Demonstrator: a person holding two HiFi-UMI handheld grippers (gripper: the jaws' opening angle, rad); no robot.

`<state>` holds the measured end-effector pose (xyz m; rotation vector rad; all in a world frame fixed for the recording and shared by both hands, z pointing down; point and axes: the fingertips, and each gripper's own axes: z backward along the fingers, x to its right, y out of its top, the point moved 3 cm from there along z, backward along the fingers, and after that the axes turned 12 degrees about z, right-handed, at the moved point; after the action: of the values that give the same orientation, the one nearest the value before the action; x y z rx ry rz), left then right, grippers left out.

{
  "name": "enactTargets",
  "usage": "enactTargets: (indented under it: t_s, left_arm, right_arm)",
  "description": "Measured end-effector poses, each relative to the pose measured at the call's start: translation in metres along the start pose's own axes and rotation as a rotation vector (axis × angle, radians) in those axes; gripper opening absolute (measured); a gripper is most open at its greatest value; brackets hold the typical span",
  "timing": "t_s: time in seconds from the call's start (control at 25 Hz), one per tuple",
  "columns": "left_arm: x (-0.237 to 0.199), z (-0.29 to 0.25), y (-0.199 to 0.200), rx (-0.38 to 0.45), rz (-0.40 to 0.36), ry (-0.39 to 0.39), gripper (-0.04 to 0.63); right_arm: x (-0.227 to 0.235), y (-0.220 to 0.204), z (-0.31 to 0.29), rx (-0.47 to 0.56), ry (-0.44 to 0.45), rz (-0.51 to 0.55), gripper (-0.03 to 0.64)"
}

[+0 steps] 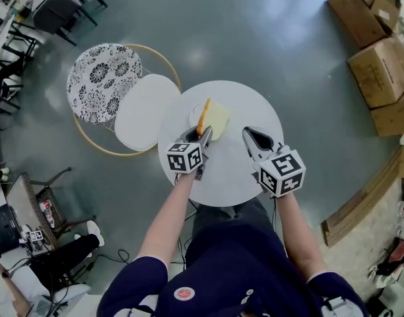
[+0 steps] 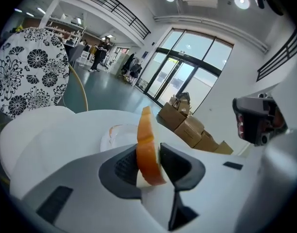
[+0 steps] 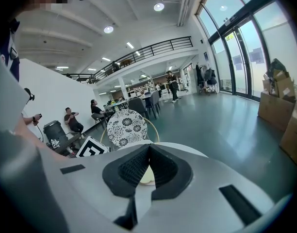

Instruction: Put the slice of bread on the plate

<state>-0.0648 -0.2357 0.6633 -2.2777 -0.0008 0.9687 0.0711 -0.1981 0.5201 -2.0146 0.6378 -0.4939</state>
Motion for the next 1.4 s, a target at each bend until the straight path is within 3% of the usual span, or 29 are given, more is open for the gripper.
enactTargets:
  t_s: [0.8, 1.08, 1.4]
  left_arm:
    - [-0.030, 0.000, 0.000, 0.031, -0.053, 0.274, 0.198]
    - [-0.034, 0.001, 0.002, 0.036, -0.061, 0.287, 0.198]
    - [-0.015, 0.021, 0.019, 0.072, -0.158, 0.273, 0.195]
  right_arm:
    - [-0.001, -0.006, 0.007, -0.009, 0.000, -0.005, 0.006]
    - [-0.001, -0.006, 0.007, -0.002, 0.005, -0.008, 0.006]
    - [0.000, 0.002, 0.011, 0.025, 0.018, -0.006, 0.006]
